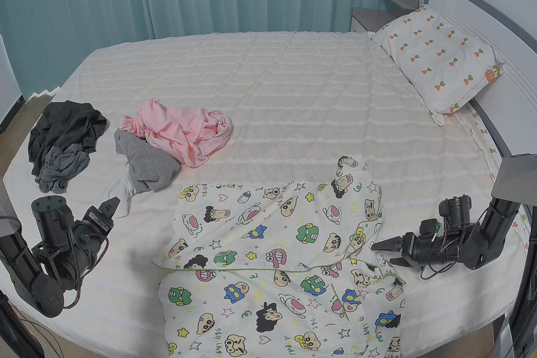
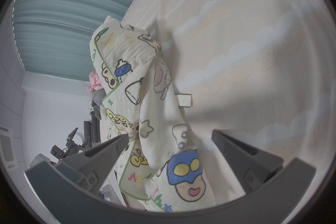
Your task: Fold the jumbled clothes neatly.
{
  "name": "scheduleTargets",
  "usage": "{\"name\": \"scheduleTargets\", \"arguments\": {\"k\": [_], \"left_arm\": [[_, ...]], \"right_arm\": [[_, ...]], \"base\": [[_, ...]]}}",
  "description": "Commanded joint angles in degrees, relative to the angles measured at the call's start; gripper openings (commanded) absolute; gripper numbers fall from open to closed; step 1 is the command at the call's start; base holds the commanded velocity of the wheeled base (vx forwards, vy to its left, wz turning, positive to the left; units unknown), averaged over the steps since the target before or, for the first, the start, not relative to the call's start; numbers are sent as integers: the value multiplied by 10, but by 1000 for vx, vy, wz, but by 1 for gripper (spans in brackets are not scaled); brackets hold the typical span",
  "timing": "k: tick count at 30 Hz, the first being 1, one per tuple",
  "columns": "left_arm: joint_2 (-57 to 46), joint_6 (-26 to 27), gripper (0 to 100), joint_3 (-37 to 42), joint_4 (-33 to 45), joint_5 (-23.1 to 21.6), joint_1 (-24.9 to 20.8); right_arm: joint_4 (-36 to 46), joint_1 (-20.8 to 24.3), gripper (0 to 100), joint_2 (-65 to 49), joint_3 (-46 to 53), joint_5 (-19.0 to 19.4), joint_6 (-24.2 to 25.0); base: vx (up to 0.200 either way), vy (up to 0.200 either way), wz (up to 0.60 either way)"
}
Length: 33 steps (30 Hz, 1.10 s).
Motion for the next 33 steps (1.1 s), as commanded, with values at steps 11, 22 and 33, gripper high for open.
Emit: {"name": "scheduleTargets", "arguments": {"k": [11, 22, 33], "left_arm": [[0, 0, 100, 0, 0, 0, 1], [-1, 2, 100, -4, 0, 1, 0], [-1, 2, 100, -4, 0, 1, 0]], "right_arm": [[-1, 7, 0, -11, 5, 0, 1], [2, -23, 0, -69, 1, -39, -3], [4, -101, 0, -107, -6, -40, -73]], "base": [[0, 0, 0], [0, 0, 0], [0, 0, 0]]}}
